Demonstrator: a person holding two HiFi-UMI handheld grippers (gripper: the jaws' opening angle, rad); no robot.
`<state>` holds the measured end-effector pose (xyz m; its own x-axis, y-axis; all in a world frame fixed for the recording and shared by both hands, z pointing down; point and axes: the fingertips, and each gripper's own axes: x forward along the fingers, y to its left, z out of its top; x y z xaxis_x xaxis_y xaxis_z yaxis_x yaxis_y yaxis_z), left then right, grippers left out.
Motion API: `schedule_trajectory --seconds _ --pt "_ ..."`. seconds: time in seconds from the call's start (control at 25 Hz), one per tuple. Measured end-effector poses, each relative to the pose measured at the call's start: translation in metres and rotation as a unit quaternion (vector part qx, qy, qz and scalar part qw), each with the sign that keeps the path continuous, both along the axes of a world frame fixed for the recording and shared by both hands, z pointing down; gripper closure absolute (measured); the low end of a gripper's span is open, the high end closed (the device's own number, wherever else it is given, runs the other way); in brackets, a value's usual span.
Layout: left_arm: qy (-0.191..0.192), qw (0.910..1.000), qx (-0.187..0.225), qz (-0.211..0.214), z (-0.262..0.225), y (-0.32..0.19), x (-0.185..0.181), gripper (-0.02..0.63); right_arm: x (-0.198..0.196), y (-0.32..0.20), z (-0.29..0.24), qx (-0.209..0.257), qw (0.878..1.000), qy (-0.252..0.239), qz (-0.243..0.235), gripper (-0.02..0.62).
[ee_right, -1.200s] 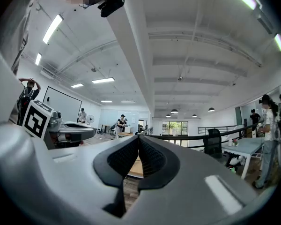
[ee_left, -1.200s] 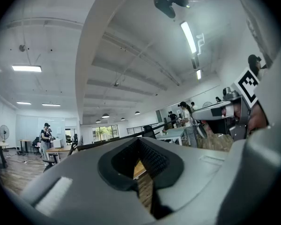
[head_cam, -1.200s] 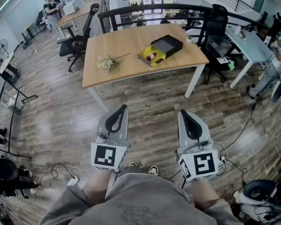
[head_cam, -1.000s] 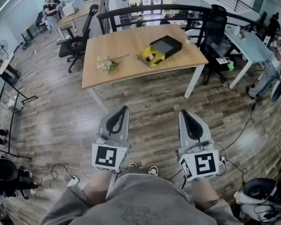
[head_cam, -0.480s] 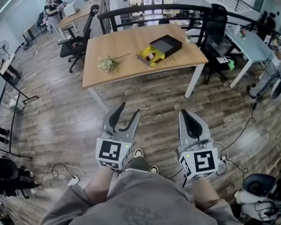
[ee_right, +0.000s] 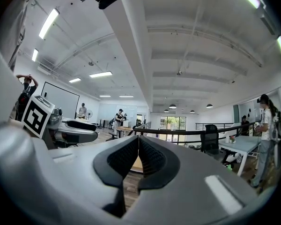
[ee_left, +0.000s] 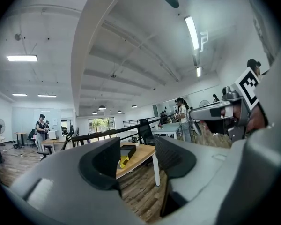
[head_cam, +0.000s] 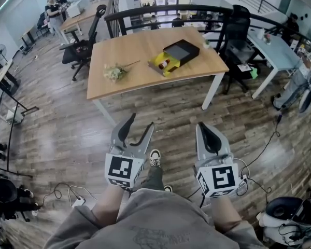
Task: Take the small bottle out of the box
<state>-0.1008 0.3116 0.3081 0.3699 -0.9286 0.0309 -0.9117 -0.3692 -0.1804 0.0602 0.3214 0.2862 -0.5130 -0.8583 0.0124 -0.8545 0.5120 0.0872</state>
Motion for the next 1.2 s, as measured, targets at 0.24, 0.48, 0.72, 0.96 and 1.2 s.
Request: schedule_trajectory --seconds 0.24,0.48,0.72,0.96,1.2 --pt "0.004 1.0000 -0.009 0.000 0.006 -0.047 -0.007 0.376 -0.010 -0.047 0.007 -0.009 1.000 0.006 -0.006 0.583" --pt "0.002 0.9998 -0.018 0.006 0.009 -0.114 -0.010 0.377 -0.016 -0.113 0.012 -0.022 1.000 0.015 -0.003 0.583" --pt "-0.006 0.9992 -0.035 0.019 0.012 -0.189 -0.019 0.377 -0.028 -0.187 0.016 -0.036 0.999 0.021 0.009 0.583" --pt "-0.017 0.9976 -0.059 0.032 0.022 -0.269 -0.036 0.376 -0.046 -0.264 0.025 -0.051 0.998 0.026 0.028 0.583" --pt "-0.026 0.9951 -0.078 0.055 0.038 -0.339 -0.052 0.377 -0.067 -0.328 0.035 -0.060 0.996 0.028 0.054 0.583"
